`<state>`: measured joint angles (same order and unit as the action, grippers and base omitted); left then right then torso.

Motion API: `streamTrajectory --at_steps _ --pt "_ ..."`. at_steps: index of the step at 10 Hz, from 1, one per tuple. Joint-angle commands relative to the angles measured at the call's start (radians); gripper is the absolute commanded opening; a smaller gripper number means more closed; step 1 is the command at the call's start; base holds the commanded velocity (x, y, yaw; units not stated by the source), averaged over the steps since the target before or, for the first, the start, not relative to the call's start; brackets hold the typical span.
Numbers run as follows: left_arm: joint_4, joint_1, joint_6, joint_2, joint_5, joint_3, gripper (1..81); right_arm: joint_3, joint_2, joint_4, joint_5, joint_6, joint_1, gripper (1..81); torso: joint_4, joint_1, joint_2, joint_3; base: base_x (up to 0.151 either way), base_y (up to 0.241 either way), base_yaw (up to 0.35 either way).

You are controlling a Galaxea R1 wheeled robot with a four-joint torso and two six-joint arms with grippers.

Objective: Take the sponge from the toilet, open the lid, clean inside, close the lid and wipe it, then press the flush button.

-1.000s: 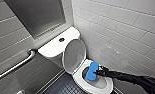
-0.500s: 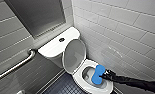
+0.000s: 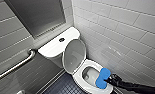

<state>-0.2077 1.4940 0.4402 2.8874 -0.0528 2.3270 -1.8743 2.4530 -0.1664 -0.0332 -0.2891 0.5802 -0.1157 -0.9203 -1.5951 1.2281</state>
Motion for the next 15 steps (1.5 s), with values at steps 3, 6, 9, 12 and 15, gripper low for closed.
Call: streamTrajectory --at_steps 3,6,9,12,15 --pt "0.004 0.038 0.006 0.012 -0.099 -0.011 81.1 0.227 -0.214 -0.044 -0.1 -0.012 0.049 1.0 0.0 0.0 0.0 0.0 0.0 0.0 0.0" --pt "0.004 0.038 0.008 0.015 -0.099 -0.011 81.1 0.247 -0.199 -0.035 -0.165 -0.01 0.159 1.0 0.0 0.0 0.0 0.0 0.0 0.0 0.0" --pt "0.005 0.038 0.009 0.021 -0.099 -0.011 81.1 0.42 -0.28 -0.03 -0.165 -0.002 0.102 1.0 0.0 0.0 0.0 0.0 0.0 0.0 0.0" --pt "0.014 0.038 0.009 0.024 -0.098 -0.011 81.1 0.532 -0.308 -0.03 -0.131 -0.001 0.047 1.0 0.0 0.0 -0.001 0.0 0.0 0.0 0.0" --pt "0.014 0.038 0.009 0.023 -0.098 -0.011 81.1 0.382 -0.152 -0.027 0.106 -0.002 -0.128 1.0 0.0 0.0 -0.001 0.0 0.0 0.0 0.0"
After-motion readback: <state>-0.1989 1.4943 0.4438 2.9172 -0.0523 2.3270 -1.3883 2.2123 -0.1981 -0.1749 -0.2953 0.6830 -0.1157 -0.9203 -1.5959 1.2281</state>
